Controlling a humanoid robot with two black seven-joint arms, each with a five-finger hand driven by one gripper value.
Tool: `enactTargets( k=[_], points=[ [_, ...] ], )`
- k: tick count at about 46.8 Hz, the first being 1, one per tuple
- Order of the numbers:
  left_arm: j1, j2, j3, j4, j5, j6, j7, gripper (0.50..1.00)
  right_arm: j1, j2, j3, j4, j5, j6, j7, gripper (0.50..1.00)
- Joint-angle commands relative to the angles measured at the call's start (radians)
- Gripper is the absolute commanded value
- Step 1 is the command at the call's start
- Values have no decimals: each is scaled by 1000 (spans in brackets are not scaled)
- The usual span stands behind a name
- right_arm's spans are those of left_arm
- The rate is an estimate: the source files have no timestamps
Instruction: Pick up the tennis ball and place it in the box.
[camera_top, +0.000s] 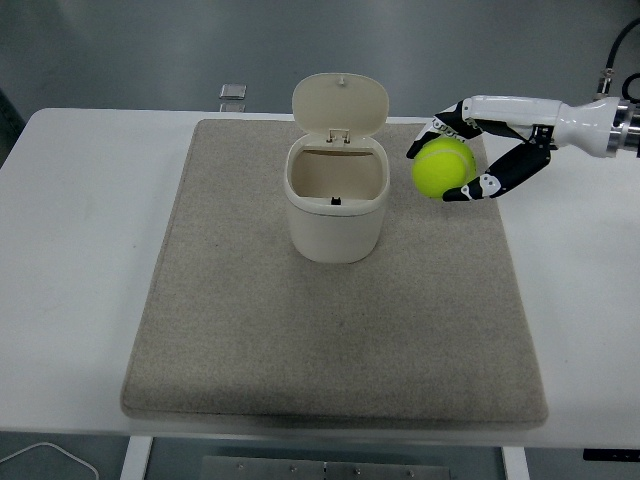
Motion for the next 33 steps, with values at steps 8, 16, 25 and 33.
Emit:
enactTargets(
  k=[8,16,25,33],
  points=[
    [0,0,0,0,0,0,0,990,1,74,38,20,13,-24,-15,500],
    [0,0,0,0,0,0,0,992,1,128,41,20,13,-80,-45,500],
    [0,0,0,0,0,0,0,992,-2,181,40,10,10,-140,-52,500],
    [0,0,0,0,0,0,0,992,-4,203,40,1,10,-195,-89,535]
  ],
)
